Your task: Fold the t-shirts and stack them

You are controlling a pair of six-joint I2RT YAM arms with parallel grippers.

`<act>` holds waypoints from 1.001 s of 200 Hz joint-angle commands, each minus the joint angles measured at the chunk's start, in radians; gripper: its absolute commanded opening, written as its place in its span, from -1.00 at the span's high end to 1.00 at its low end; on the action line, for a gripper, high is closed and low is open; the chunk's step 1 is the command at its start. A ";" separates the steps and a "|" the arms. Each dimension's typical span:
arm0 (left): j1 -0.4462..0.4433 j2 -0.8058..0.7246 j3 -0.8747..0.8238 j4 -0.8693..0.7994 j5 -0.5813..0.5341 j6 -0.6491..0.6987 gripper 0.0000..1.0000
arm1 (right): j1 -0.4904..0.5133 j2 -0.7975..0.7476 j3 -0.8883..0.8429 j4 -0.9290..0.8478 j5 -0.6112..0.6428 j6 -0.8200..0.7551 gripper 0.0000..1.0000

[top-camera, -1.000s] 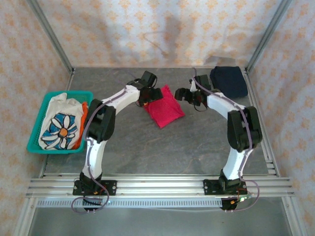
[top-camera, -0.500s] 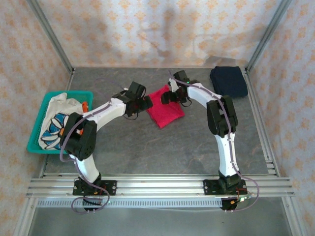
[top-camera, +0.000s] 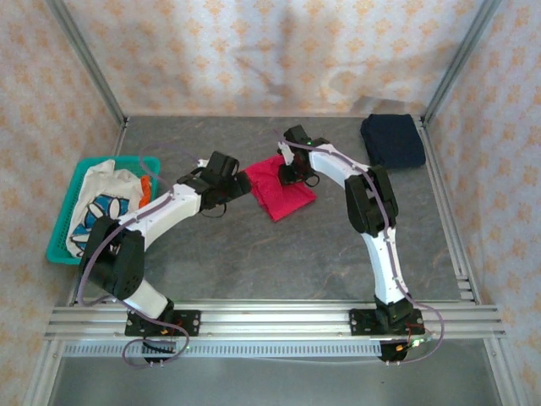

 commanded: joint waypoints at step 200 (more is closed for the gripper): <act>-0.165 -0.004 0.011 0.028 -0.101 0.047 -0.84 | -0.314 -0.129 0.230 -0.093 0.319 -0.302 1.00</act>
